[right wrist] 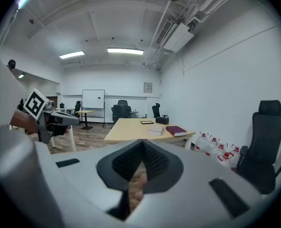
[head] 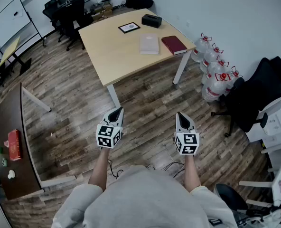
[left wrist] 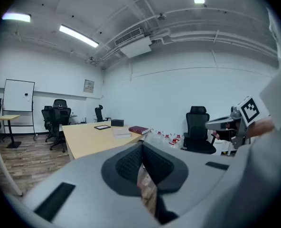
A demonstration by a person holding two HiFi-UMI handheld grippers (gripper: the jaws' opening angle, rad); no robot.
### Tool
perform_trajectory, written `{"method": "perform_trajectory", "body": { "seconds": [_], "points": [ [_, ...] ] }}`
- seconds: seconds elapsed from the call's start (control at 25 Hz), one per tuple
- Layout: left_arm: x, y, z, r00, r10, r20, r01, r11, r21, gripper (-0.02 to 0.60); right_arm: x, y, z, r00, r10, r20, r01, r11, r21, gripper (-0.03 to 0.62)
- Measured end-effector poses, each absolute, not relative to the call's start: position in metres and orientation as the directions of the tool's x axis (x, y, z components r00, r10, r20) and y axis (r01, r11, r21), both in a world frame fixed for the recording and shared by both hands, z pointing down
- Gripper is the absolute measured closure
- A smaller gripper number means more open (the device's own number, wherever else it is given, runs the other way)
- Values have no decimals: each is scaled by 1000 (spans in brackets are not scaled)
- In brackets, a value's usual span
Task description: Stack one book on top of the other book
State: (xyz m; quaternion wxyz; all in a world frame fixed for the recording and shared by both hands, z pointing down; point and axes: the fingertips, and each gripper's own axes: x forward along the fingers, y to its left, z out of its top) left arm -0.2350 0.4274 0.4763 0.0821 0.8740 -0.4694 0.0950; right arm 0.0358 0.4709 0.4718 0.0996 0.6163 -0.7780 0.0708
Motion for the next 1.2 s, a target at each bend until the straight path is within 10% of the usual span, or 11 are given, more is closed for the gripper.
{"method": "perform_trajectory", "body": {
  "seconds": [0.56,0.64,0.72,1.2],
  "points": [
    [-232,437,478,608,-763,219,-791,-606,80,510,17,481,472,-286,-936,205,-958,285,-36,589],
    [-223,438,481,660,-719,219,-748,-655,104,225,4,478,466,-353,-924,144,-935,344,-88,228],
    [-220,439,483,680,-698,225,-728,-678,96,196,-6,476,463,-371,-922,112,-928,363,-85,131],
    [-249,435,480,691,-693,206,-717,-693,76,198,-40,480,467,-323,-937,137,-946,323,-22,140]
  ]
}}
